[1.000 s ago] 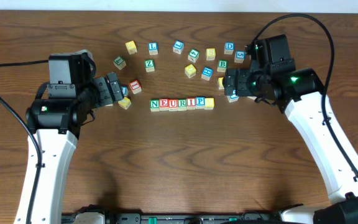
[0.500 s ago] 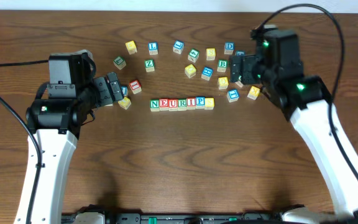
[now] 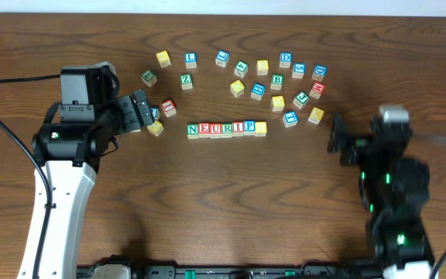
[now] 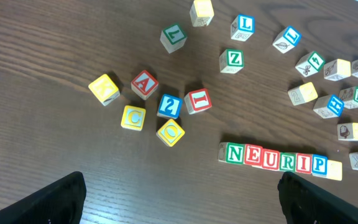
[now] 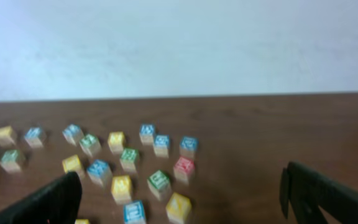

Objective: Spell out NEURIPS

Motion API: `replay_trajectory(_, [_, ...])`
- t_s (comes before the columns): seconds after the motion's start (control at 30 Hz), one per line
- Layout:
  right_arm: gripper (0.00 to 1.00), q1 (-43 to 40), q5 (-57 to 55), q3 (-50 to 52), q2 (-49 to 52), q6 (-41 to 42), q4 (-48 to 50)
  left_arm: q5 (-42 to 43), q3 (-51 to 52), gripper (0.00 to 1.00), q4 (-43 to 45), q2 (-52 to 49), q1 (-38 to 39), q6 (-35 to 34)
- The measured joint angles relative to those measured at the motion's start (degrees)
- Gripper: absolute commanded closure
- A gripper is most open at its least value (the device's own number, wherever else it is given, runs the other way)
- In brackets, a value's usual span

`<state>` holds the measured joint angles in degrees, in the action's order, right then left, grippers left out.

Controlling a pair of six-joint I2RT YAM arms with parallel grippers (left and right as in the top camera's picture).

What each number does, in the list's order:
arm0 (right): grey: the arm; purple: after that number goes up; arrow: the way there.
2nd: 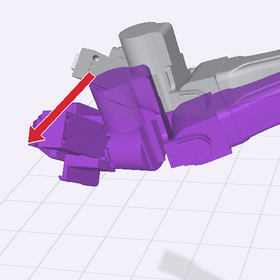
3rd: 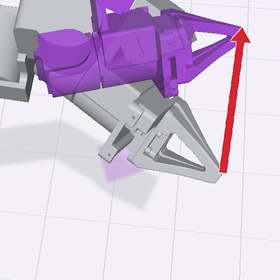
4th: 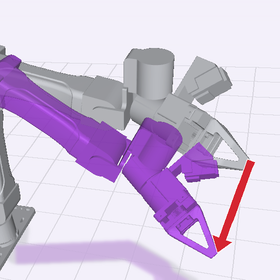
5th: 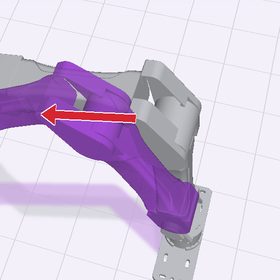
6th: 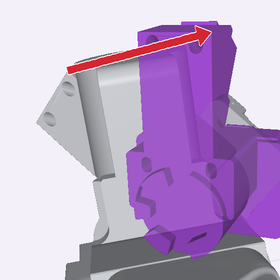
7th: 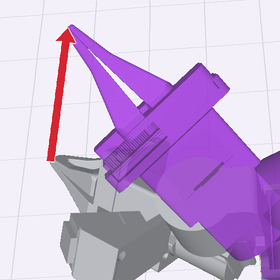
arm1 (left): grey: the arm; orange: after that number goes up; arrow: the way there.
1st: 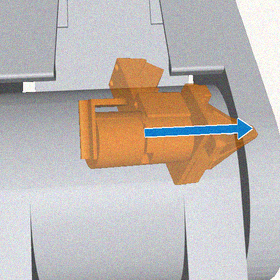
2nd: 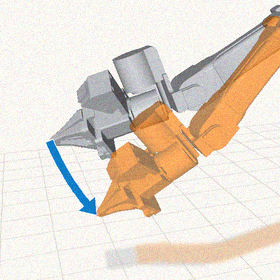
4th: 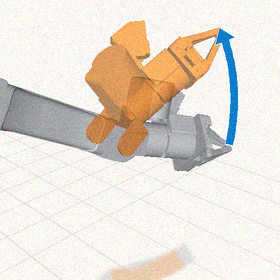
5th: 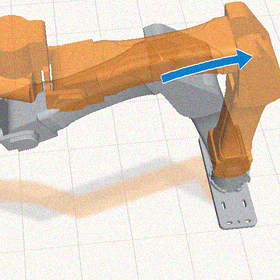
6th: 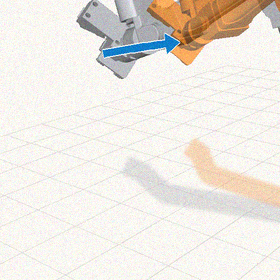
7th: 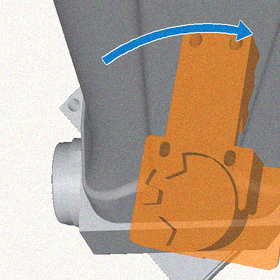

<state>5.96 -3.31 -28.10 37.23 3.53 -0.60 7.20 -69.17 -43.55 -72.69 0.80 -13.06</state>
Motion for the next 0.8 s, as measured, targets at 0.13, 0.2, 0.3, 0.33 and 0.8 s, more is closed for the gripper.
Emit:
replay_trajectory(0.13, [0.01,-0.7,0.0,8.8,-9.9,-0.2,2.3,0.0,0.0,0.03,0.0,0.0,0.0,0.0])
replay_trajectory(0.2, [0.01,-0.9,0.3,12.9,-14.7,-0.2,3.5,0.0,0.0,0.03,0.0,0.0,0.0,0.0])
replay_trajectory(0.3, [0.01,-1.0,0.3,17.8,-20.6,-0.2,4.1,0.0,0.0,0.03,0.0,0.0,0.0,0.0])
replay_trajectory(0.33, [0.01,-1.0,0.3,19.1,-22.1,-0.2,4.3,0.0,0.0,0.03,0.0,0.0,0.0,0.0])
replay_trajectory(0.8, [0.01,-1.0,0.7,27.5,-33.7,-0.2,1.3,0.0,0.0,0.03,0.0,-0.1,0.0,0.0])
